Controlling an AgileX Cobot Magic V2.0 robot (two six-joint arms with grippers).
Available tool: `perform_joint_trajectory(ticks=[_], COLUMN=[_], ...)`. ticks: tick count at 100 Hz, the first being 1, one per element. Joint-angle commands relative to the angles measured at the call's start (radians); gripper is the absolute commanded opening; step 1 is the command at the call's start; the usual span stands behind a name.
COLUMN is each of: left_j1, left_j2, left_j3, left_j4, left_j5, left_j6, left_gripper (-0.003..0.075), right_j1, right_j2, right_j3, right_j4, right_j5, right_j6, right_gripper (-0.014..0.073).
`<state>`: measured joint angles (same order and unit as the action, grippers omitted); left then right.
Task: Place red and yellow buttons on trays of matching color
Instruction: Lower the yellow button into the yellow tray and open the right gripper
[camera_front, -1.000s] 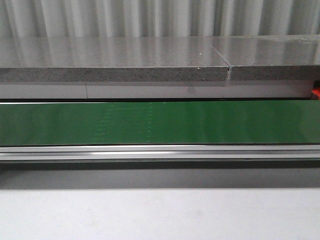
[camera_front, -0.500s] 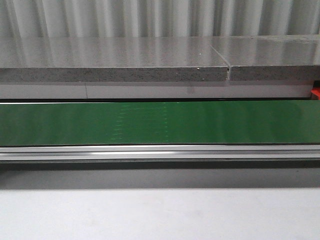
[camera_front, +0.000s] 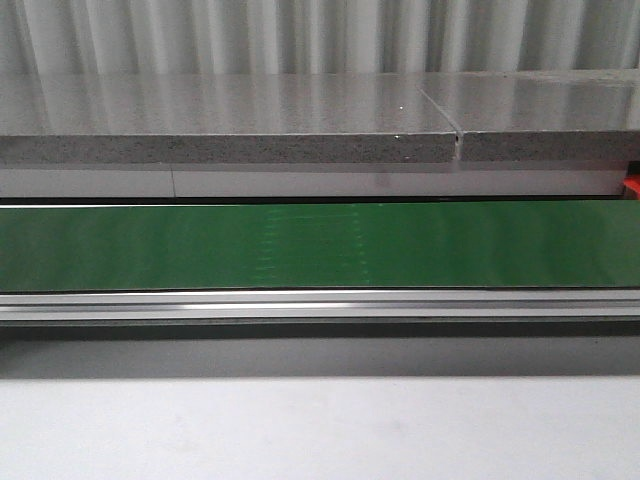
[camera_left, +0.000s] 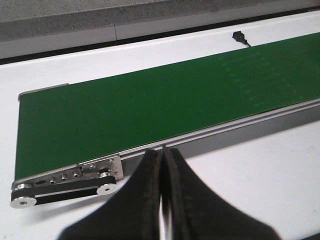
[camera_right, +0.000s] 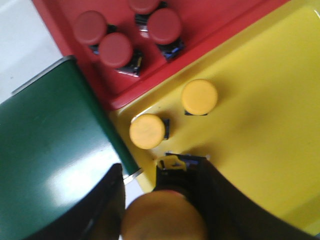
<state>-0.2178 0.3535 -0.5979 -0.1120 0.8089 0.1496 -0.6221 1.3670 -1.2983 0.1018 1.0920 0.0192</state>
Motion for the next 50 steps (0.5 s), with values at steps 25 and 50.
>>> perform_joint_trajectory(ticks=[25, 50], left_j1=[-0.008, -0.008], left_j2=[0.008, 0.008], left_j3=[-0.025, -0.025], left_j4=[-0.019, -0.019], left_j5=[-0.066, -0.066], left_j6=[-0.003, -0.003], left_gripper=[-0.0021, -0.0021], right_j1=[-0.137, -0.163], right_j2=[-0.028, 0.014], right_j3=[0.158, 0.296], right_j4=[-0.007, 0.005], right_j5=[-0.248, -0.400], right_j6=[0.007, 0.012], right_gripper=[0.0193, 0.0193])
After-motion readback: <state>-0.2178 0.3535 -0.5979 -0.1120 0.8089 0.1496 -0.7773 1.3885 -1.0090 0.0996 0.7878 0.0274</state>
